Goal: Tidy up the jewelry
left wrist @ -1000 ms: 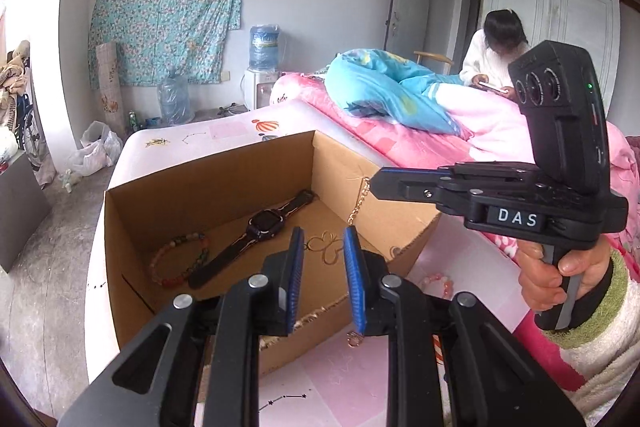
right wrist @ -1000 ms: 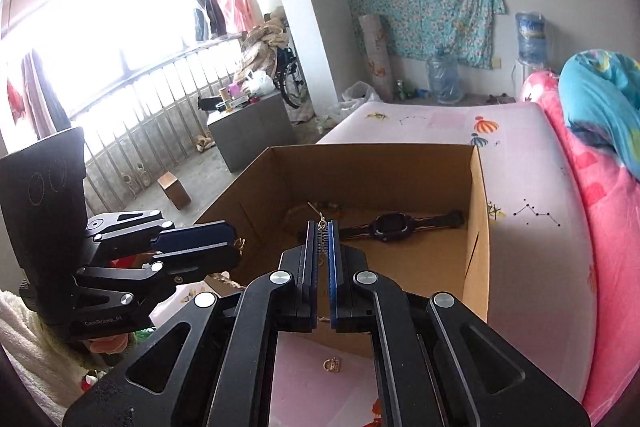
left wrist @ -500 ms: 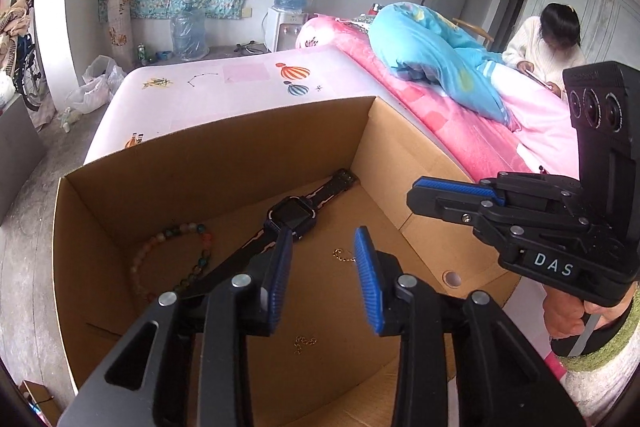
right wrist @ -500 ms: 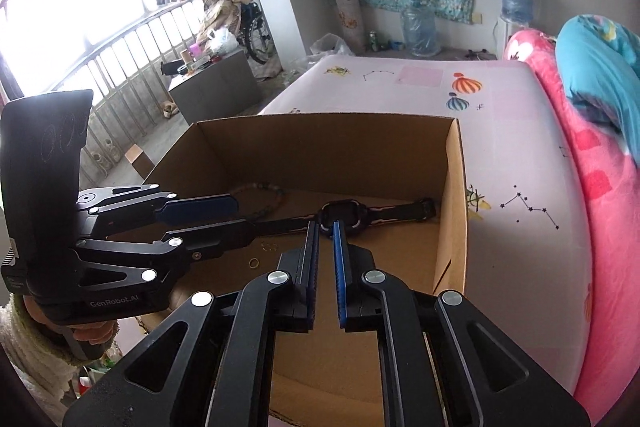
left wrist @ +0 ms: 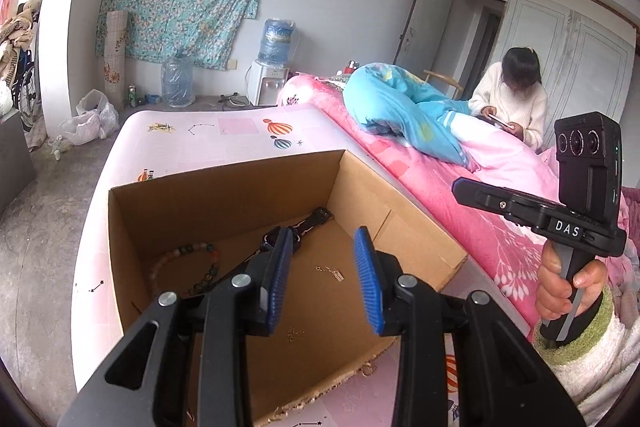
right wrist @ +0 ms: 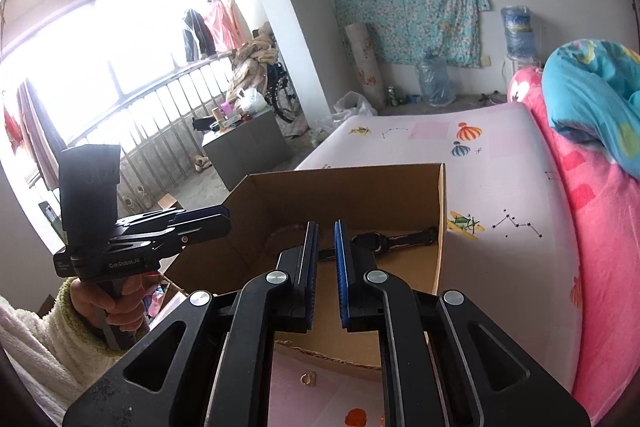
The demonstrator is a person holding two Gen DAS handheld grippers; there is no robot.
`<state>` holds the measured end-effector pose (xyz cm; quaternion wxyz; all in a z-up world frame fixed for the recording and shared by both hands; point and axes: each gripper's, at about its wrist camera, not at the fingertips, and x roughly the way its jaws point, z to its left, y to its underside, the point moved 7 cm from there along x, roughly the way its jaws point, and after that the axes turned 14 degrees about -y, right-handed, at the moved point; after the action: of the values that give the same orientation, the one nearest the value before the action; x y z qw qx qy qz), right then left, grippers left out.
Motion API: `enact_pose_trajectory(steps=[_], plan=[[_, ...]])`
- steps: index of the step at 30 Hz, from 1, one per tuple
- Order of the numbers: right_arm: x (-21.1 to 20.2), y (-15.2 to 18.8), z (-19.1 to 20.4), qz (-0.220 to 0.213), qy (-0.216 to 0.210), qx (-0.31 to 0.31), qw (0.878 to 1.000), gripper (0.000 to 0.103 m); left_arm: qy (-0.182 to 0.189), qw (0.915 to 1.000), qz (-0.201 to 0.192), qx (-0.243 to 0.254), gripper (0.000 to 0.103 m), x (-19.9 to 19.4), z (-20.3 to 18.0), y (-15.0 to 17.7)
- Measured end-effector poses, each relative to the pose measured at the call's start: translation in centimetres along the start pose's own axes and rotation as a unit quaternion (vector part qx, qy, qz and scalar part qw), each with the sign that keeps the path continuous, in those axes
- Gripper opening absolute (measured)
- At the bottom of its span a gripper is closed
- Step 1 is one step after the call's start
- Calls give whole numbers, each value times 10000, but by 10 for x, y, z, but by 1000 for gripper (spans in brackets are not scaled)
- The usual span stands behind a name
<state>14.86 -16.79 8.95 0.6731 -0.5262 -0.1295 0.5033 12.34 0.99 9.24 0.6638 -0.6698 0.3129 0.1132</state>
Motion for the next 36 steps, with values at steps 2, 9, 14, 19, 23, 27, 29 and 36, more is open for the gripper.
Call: enact_pose_trajectory(steps=[2,9,14,19,23,27,29,36], plan=[[-13,7,11,-102,-142,-66,9998,12,149,9997,-120,180,31,-18,-7,11],[-23,56,22,147,-272,181,9994,13,1006,9925,106,684,35,-53,-43,61],[-5,95,5,475,-104,854,9952,16,1070,9902,553,712,35,-32,-67,98],[10,120,-7,666,-4,1402,9879,16,460,9914,822,910,35,11,-74,124],[17,129,-9,763,1,1561,9848,16,-51,9864,875,1388,35,40,-76,141],[19,130,-8,789,-14,1611,9838,16,-174,9823,895,1637,35,59,-81,147],[21,131,-9,801,-28,1619,9835,16,-163,9821,870,1665,35,64,-83,147],[23,129,-10,829,-34,1634,9831,16,-186,9768,845,1958,20,77,-87,149]])
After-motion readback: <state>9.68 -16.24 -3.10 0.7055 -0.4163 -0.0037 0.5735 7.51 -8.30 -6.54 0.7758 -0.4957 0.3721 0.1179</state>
